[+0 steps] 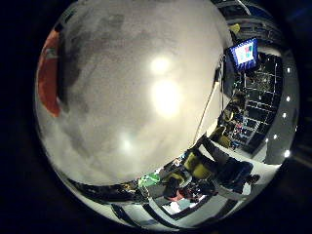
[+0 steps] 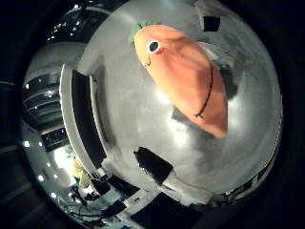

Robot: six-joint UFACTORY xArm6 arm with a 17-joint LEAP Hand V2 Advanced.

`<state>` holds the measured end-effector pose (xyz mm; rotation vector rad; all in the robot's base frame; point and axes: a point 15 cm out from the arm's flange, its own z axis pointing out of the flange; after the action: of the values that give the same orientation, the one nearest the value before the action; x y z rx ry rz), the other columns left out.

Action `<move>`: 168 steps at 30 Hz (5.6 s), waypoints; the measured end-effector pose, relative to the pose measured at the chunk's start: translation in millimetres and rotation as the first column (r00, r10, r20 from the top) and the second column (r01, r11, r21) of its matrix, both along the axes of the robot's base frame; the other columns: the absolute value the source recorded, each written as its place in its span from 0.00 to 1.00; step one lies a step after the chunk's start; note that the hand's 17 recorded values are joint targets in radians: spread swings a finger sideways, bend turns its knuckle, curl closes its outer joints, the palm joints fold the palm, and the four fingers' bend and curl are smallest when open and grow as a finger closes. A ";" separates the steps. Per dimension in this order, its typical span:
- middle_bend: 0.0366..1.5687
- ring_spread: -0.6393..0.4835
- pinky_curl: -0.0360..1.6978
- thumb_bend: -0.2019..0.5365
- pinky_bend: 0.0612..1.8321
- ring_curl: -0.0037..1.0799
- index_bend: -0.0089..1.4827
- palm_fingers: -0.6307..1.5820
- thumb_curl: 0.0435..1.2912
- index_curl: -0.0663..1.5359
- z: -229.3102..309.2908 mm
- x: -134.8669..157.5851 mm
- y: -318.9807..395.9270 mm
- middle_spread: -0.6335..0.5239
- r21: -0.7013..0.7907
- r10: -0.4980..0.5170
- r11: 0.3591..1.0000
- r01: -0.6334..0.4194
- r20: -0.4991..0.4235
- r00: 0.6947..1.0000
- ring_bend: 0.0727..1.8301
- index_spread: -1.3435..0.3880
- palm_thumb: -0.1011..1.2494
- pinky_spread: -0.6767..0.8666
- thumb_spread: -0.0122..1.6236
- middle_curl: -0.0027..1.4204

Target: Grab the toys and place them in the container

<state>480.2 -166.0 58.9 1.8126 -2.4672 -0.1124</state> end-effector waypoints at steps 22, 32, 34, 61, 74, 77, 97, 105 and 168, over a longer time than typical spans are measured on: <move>0.64 0.33 0.38 0.25 0.61 0.56 0.38 0.79 0.32 0.44 179.7 12.8 -11.7 0.36 -0.133 0.118 0.988 -0.080 0.306 0.945 0.61 0.54 0.84 0.22 0.58 0.44; 0.65 0.32 0.41 0.25 0.62 0.58 0.38 0.78 0.36 0.48 254.5 -10.9 132.9 0.35 -0.101 0.340 0.940 -0.325 0.315 0.886 0.62 0.54 0.82 0.21 0.57 0.47; 0.65 0.32 0.41 0.24 0.62 0.58 0.38 0.78 0.36 0.48 252.5 -13.3 170.4 0.35 -0.074 0.380 0.923 -0.377 0.320 0.868 0.62 0.54 0.82 0.21 0.57 0.47; 0.13 0.71 0.31 0.24 0.41 0.30 0.18 0.24 0.28 0.35 126.7 -4.6 349.2 0.56 0.022 0.671 0.728 -0.685 0.185 0.718 0.22 0.46 0.62 0.67 0.64 0.29; 0.09 0.77 0.22 0.24 0.30 0.24 0.13 0.29 0.25 0.25 173.2 16.6 226.2 0.63 -0.026 0.621 0.775 -0.632 0.218 0.753 0.14 0.50 0.60 0.76 0.63 0.21; 0.10 0.75 0.20 0.24 0.26 0.24 0.13 0.31 0.25 0.25 176.5 20.4 184.7 0.62 -0.042 0.604 0.791 -0.611 0.217 0.767 0.13 0.50 0.60 0.74 0.63 0.21; 0.09 0.72 0.19 0.25 0.18 0.24 0.11 0.31 0.26 0.22 142.6 50.7 -57.0 0.59 -0.248 0.584 0.787 -0.565 0.003 0.812 0.10 0.53 0.62 0.71 0.63 0.21; 0.09 0.71 0.21 0.25 0.22 0.25 0.10 0.27 0.28 0.20 134.0 90.0 -128.6 0.58 -0.337 0.630 0.707 -0.622 -0.099 0.770 0.12 0.52 0.68 0.69 0.61 0.20; 0.84 0.42 0.54 0.24 0.66 0.54 0.83 0.83 0.34 0.44 191.0 92.2 -191.3 0.46 -0.370 0.670 0.685 -0.628 -0.019 0.742 0.78 0.68 0.71 0.32 0.59 0.45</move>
<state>572.4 -357.3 249.9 2.4187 -1.5789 0.4688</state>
